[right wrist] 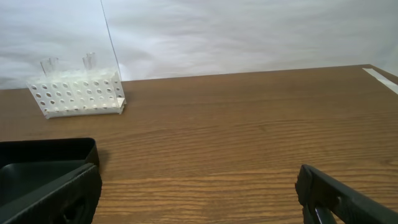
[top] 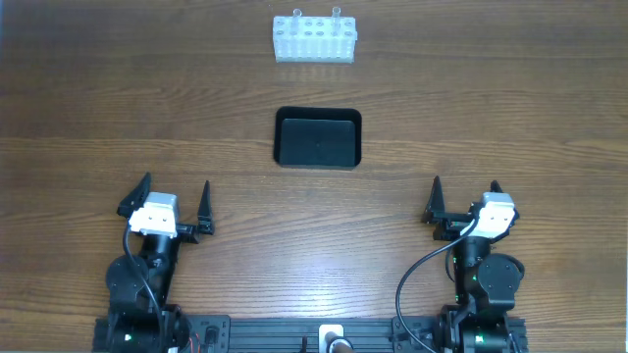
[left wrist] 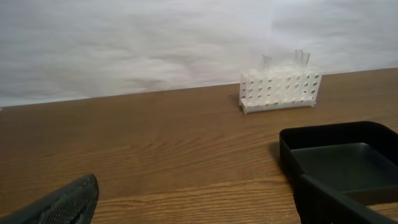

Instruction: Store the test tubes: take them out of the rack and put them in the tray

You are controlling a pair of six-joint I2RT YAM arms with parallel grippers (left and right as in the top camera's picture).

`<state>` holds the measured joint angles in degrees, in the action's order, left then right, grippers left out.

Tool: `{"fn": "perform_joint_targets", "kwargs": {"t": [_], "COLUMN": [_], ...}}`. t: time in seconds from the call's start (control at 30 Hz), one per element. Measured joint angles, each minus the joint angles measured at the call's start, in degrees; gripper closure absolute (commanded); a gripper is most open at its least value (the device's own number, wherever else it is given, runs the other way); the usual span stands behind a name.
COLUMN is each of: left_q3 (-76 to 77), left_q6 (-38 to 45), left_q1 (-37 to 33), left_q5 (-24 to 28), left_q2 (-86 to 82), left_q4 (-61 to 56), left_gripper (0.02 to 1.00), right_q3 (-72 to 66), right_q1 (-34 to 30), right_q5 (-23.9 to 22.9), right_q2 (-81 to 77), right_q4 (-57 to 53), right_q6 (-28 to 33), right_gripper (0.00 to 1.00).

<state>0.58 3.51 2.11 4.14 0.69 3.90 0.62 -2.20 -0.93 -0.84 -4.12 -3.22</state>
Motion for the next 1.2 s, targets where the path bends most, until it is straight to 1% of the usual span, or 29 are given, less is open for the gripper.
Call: {"fn": "perform_joint_targets", "kwargs": {"t": [0.67,0.73,0.87,0.93,1.13,1.2], "left_q3": [0.0,0.0,0.07,0.15,1.9,4.35], "left_q6": [-0.09,-0.28,-0.5,-0.52,-0.74,-0.92], "left_q1": [0.0,0.0,0.0,0.0,0.0,0.0], "left_q5": [0.02,0.33,2.01,3.1,6.23,6.56], "left_q2": [0.0,0.13,4.09,7.65,26.08,32.17], "left_q4": [-0.57,-3.72,-17.0,-20.92,-36.35,-38.53], "left_gripper": [0.018,0.018,0.02,0.02,0.018,0.018], "right_q3": [0.0,0.0,0.0,0.0,0.0,0.0], "right_q1": [0.0,0.0,0.0,0.0,0.02,0.0], "right_q5": [0.02,0.02,0.2,0.24,0.42,0.42], "right_q2": [0.0,0.0,0.0,0.0,0.0,0.0], "right_q4": [0.0,0.0,-0.02,-0.04,-0.02,-0.04], "right_q6": [0.0,-0.02,-0.02,-0.04,-0.02,-0.04], "right_gripper": [0.007,0.009,0.009,0.009,0.007,0.009]}}
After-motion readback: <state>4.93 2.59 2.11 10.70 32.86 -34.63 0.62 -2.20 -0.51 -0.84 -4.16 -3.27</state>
